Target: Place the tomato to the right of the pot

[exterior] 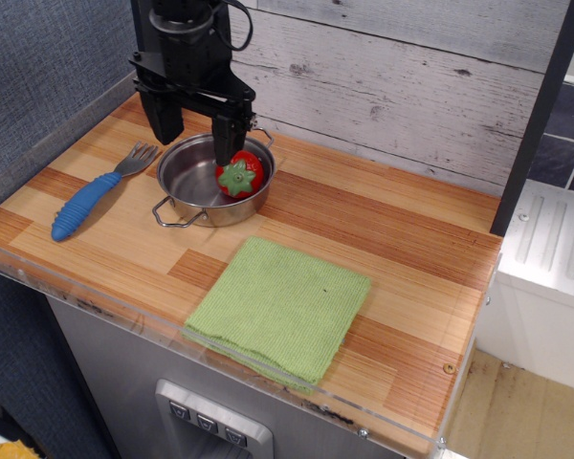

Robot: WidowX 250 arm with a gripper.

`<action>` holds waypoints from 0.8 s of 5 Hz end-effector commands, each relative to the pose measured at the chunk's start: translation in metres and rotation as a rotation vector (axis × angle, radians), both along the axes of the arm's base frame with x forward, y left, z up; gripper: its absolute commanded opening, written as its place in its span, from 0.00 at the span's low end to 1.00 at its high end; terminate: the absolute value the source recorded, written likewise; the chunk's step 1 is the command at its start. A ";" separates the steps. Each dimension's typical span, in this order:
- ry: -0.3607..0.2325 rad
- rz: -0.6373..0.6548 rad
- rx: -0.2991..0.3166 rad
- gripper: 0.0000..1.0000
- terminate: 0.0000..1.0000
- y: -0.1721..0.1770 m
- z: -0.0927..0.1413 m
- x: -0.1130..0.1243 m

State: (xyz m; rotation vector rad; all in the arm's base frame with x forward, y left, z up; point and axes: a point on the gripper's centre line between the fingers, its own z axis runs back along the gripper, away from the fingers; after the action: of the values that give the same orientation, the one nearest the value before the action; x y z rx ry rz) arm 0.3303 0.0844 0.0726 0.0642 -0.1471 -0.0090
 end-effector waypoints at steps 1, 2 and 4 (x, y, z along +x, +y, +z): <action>0.009 -0.021 0.026 1.00 0.00 -0.012 -0.012 0.026; 0.017 -0.018 0.033 1.00 0.00 -0.012 -0.019 0.033; 0.080 -0.015 0.056 1.00 0.00 -0.012 -0.039 0.038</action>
State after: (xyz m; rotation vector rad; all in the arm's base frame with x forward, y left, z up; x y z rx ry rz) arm 0.3621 0.0707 0.0187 0.1074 -0.0219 -0.0266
